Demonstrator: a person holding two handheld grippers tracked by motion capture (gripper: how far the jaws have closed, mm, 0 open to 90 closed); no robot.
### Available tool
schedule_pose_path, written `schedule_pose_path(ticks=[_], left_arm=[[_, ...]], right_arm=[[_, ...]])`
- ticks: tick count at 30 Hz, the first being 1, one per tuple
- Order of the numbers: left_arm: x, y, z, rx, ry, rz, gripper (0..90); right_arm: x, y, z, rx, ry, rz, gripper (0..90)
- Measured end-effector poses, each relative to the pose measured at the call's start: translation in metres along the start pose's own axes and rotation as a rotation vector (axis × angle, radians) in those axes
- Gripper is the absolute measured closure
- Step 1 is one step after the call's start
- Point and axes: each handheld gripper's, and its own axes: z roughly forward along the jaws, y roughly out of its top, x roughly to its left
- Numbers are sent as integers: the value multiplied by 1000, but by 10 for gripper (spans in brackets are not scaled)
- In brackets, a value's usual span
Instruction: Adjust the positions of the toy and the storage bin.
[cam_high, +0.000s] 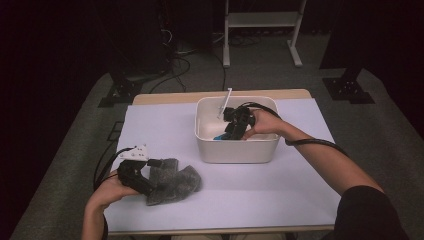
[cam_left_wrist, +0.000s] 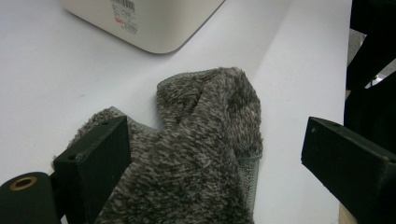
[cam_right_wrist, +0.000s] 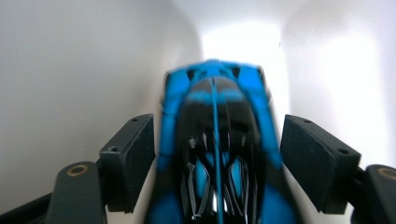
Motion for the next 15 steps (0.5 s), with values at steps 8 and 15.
schedule_pose_path(ticks=[8,15], left_arm=[[-1,-1,-2,-3,1,-1,73],[-3,-1,-3,-10,5,-2,73]], right_arm=[[-1,1,-9,-54,4,18,258],[1,3,-12,-60,5,29,257]])
